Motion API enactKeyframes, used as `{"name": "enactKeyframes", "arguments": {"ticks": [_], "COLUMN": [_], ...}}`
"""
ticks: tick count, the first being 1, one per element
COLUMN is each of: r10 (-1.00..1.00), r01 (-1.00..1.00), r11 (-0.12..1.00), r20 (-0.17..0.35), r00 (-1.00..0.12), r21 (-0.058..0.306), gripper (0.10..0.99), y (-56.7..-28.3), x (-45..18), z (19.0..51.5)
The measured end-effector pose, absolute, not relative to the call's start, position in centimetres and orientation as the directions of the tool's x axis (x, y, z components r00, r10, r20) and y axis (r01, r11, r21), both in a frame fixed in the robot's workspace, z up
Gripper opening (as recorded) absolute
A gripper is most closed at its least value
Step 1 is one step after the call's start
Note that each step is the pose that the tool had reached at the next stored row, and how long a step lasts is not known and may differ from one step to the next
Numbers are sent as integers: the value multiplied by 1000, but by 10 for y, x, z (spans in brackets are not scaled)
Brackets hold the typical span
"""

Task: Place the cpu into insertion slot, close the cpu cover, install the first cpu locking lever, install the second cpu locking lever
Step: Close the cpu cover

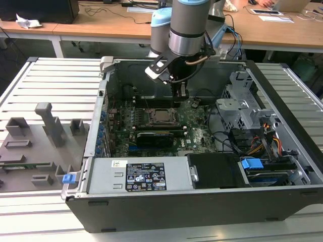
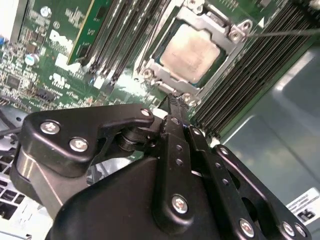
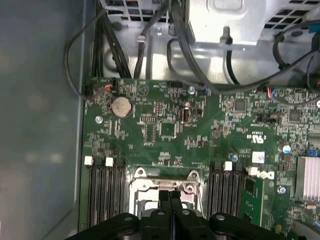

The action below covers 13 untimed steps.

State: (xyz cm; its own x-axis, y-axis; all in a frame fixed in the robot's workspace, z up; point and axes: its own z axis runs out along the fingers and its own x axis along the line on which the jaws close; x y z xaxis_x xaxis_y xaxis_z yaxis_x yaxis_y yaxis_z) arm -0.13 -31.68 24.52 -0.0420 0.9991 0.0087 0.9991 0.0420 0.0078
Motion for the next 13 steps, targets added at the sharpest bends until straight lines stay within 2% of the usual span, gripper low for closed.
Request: {"name": "enactKeyframes", "arguments": {"ticks": [13], "r10": [999], "r01": [999], "r11": [47], "r20": [10], "r00": [-47], "r21": [15], "gripper": [106], "y": [-317], "x": [-21], "z": [229]}}
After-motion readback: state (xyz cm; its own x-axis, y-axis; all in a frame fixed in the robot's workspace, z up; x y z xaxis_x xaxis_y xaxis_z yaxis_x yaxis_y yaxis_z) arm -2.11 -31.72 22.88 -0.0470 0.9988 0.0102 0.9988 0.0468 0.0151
